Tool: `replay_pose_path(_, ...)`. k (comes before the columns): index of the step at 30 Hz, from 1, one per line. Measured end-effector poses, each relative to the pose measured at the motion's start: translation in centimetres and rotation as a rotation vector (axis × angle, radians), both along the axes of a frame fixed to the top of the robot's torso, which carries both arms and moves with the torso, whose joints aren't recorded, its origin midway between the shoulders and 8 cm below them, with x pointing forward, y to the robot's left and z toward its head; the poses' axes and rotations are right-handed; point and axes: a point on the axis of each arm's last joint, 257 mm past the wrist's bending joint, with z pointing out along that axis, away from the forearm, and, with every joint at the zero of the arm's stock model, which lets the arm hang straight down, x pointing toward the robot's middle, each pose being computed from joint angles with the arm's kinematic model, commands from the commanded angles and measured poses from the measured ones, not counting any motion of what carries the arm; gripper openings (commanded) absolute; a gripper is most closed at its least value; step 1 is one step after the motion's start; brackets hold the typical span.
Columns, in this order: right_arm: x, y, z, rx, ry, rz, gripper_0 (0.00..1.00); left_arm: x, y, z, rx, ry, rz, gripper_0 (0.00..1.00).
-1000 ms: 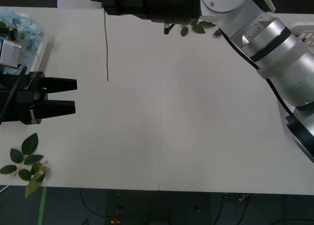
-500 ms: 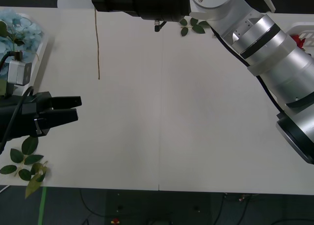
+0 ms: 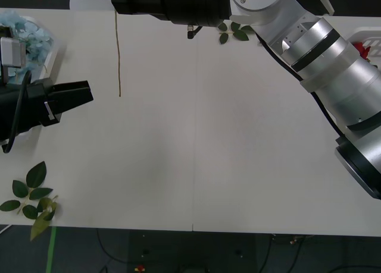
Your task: Place the red flowers into the right box and the blue flowers into the left box. If a person shows an open palm, hand one flower to the person first, then continue sorting.
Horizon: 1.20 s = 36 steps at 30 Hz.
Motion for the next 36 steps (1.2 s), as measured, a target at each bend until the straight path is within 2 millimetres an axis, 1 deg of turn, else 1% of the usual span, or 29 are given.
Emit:
replay_pose_path(2, 0.1, 0.0, -0.1, -0.004, -0.004, -0.003, 0.0, 0.7, -0.4, 0.6, -0.007, -0.017, 0.012, 1.0)
replay_pose_path(5, 0.2, -0.1, -0.1, -0.008, -0.009, -0.007, 0.0, 1.8, -1.3, 1.0, -0.023, -0.025, 0.033, 1.0)
replay_pose_path(16, 0.3, -0.1, -0.1, -0.008, -0.012, -0.01, 0.0, 4.8, -7.0, -0.6, -0.053, 0.002, 0.028, 1.0)
replay_pose_path(19, 0.3, -0.1, -0.1, -0.007, -0.013, -0.011, 0.0, 5.7, -8.2, -0.5, -0.071, 0.003, 0.023, 1.0)
replay_pose_path(22, 0.3, -0.1, -0.1, -0.007, -0.013, -0.012, 0.0, 6.8, -8.9, -0.4, -0.079, -0.012, 0.03, 1.0)
replay_pose_path(24, 0.3, -0.1, -0.1, -0.007, -0.013, -0.012, 0.0, 7.3, -9.2, -0.3, -0.085, -0.018, 0.034, 0.61)
replay_pose_path(25, 0.4, -0.1, -0.1, -0.008, -0.015, -0.013, 0.0, 7.4, -9.4, -0.1, -0.09, -0.019, 0.033, 0.21)
replay_pose_path(26, 0.4, -0.2, -0.1, -0.01, -0.017, -0.015, 0.0, 7.5, -9.5, 0.0, -0.093, -0.02, 0.032, 0.0)
replay_pose_path(32, 0.8, -0.3, 0.1, -0.003, -0.027, -0.029, 0.0, 7.5, -9.6, 0.1, -0.095, -0.022, 0.031, 0.0)
replay_pose_path(36, 0.8, -0.3, 0.1, 0.004, -0.005, -0.032, 0.0, 7.5, -9.6, 0.1, -0.095, -0.022, 0.031, 0.0)
